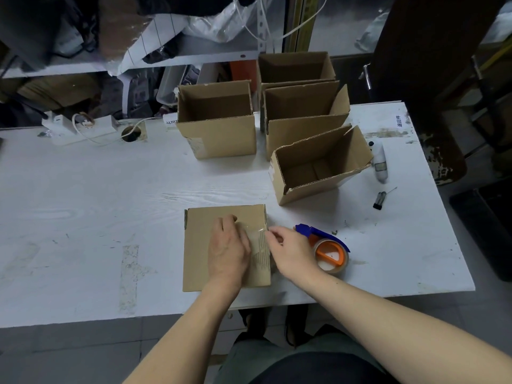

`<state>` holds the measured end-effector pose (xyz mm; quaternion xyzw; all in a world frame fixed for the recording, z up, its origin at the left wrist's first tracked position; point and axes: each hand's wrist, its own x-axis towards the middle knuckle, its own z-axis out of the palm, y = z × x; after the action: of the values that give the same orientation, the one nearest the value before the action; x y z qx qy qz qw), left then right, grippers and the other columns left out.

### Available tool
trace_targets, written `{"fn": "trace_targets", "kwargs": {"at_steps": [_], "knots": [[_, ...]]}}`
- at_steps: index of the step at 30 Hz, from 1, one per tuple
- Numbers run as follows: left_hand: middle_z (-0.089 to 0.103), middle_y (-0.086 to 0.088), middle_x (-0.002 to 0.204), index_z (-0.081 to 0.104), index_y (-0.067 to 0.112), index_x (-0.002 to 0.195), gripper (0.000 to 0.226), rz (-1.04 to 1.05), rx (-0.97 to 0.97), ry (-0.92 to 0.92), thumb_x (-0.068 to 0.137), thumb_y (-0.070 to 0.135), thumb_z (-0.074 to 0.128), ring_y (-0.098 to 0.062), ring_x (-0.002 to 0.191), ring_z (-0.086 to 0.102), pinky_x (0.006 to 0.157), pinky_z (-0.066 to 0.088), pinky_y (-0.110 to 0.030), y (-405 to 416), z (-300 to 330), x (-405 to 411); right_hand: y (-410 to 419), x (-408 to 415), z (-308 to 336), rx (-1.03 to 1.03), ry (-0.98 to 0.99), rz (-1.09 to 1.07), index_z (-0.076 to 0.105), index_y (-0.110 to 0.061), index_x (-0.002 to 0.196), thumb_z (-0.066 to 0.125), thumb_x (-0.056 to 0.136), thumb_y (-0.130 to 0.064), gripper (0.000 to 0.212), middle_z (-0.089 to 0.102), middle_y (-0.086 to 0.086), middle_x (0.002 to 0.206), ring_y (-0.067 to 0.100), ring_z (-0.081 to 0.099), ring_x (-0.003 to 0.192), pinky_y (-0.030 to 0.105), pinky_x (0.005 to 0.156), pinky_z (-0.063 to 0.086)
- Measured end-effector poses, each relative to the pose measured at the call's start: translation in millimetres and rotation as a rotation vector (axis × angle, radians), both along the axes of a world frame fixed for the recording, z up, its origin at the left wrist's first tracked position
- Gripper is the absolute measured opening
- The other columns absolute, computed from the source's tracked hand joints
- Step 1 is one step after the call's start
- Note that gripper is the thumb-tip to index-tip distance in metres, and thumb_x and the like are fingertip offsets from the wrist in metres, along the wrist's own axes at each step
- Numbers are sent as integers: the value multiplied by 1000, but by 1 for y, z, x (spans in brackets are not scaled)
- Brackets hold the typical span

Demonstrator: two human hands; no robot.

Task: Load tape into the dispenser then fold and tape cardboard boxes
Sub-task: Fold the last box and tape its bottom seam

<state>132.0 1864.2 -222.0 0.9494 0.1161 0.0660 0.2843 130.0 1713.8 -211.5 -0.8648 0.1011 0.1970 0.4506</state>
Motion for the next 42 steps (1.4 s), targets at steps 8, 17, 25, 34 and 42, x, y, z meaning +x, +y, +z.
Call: {"fn": "trace_targets", "kwargs": {"at_steps": [8,17,25,34,42], "knots": [[52,-5,111,53,14,108,67,-42,72,320,79,71,72,-29,103,55,79,50,-42,-8,8,13,5,-1,-1,-133,150,303,56,-5,130,37,110,-26,34,53,14,132,27,52,122,28,104,37],[53,-9,104,55,10,103,25,-70,-79,294,99,33,64,-38,94,59,71,41,-40,5,12,22,4,-11,3,-85,121,47,76,-15,103,56,102,-31,26,75,5,92,26,65,88,36,81,56],[56,-5,111,64,14,110,23,-229,-173,381,91,23,74,-28,100,63,87,51,-38,25,13,25,0,-6,9,-109,224,141,65,-15,78,51,107,-40,41,64,2,75,21,60,76,32,64,45],[58,-7,116,53,13,112,55,-127,103,480,90,61,67,-33,108,60,79,50,-42,-2,23,34,8,-2,12,-126,228,168,69,-9,107,47,108,-31,31,70,13,102,30,65,95,36,79,53],[59,-9,112,70,11,110,16,-256,-119,287,96,18,67,-33,100,60,87,48,-38,24,16,30,6,11,14,5,118,-82,79,-17,115,65,101,-30,24,79,3,110,22,68,107,33,94,52]]}}
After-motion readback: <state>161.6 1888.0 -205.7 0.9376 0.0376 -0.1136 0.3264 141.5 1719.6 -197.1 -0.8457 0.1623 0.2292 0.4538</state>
